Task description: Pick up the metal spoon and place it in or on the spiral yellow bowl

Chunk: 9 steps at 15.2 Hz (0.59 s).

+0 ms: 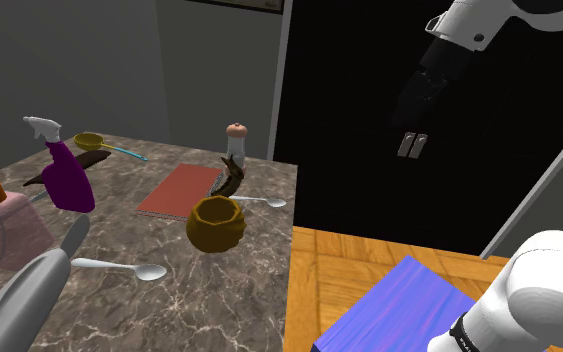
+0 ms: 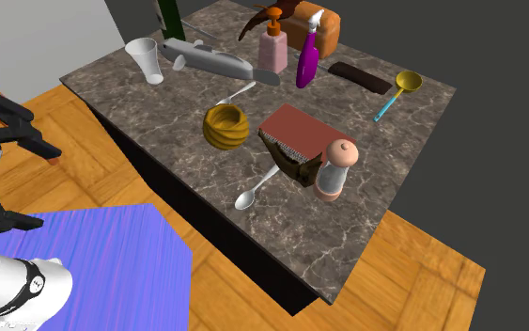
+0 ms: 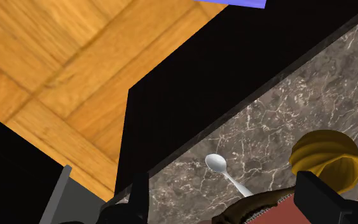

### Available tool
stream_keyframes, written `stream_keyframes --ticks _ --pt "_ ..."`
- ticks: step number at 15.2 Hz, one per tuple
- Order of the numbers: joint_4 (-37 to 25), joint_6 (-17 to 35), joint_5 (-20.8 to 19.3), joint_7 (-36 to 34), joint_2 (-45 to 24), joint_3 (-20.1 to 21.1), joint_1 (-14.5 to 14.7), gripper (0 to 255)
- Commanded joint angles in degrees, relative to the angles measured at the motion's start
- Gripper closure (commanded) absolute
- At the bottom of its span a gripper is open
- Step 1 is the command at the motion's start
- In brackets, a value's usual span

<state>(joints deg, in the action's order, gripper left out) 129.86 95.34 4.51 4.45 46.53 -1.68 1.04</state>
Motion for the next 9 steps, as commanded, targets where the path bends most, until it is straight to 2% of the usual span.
stream_keyframes --ticks 1,9 --pt "0.0 0.0 0.0 0.0 0.0 0.0 0.0 0" --pt "2.7 13.81 1.92 5.49 -11.68 -0.05 3.3 0"
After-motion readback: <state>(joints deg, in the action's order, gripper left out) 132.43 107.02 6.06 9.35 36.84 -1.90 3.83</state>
